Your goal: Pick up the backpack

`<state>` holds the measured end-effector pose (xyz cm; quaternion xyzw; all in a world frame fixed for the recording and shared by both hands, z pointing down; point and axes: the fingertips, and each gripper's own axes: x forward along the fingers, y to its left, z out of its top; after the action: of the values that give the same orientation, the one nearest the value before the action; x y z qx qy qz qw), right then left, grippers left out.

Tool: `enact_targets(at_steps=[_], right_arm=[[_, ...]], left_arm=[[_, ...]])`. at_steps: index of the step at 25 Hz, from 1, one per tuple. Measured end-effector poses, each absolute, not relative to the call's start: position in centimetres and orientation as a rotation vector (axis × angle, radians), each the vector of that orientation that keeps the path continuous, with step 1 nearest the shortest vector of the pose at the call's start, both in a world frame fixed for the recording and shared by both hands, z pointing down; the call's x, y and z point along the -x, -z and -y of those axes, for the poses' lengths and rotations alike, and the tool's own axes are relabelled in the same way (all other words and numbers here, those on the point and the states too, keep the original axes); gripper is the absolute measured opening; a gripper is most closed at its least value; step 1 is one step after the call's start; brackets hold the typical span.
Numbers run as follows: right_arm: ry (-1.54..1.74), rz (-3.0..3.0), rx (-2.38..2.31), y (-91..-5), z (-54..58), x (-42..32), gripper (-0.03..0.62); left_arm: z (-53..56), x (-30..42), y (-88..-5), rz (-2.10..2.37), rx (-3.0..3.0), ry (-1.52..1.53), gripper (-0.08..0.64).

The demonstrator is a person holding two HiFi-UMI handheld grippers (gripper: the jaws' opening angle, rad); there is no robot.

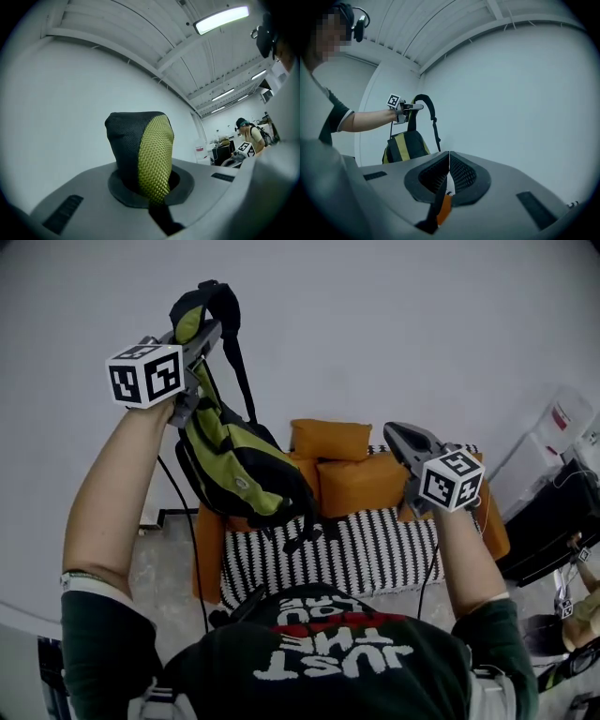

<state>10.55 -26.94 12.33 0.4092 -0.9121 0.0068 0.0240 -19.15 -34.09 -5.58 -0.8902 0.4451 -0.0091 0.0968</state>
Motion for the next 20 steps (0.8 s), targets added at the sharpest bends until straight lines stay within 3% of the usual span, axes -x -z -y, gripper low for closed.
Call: enact_targets(at_steps=[5, 10, 20], right_arm=[[0.055, 2.842, -1.313, -11.7, 27.6, -11.2, 0.031], [0.072, 2.831, -1.383, -5.2, 29.2, -9.0, 0.03], [0.098, 2.846, -1.414, -2.9, 31.4, -11.4, 0.029]], left_arm=[[33.2, 19.3, 7.5, -1.318, 2.559, -0.029, 0.009], [33.8, 23.4, 13.0, -1.364, 2.524, -0.008, 0.009], [33.4, 23.8, 13.6, -1.443, 2.457, 0.033, 0.011]])
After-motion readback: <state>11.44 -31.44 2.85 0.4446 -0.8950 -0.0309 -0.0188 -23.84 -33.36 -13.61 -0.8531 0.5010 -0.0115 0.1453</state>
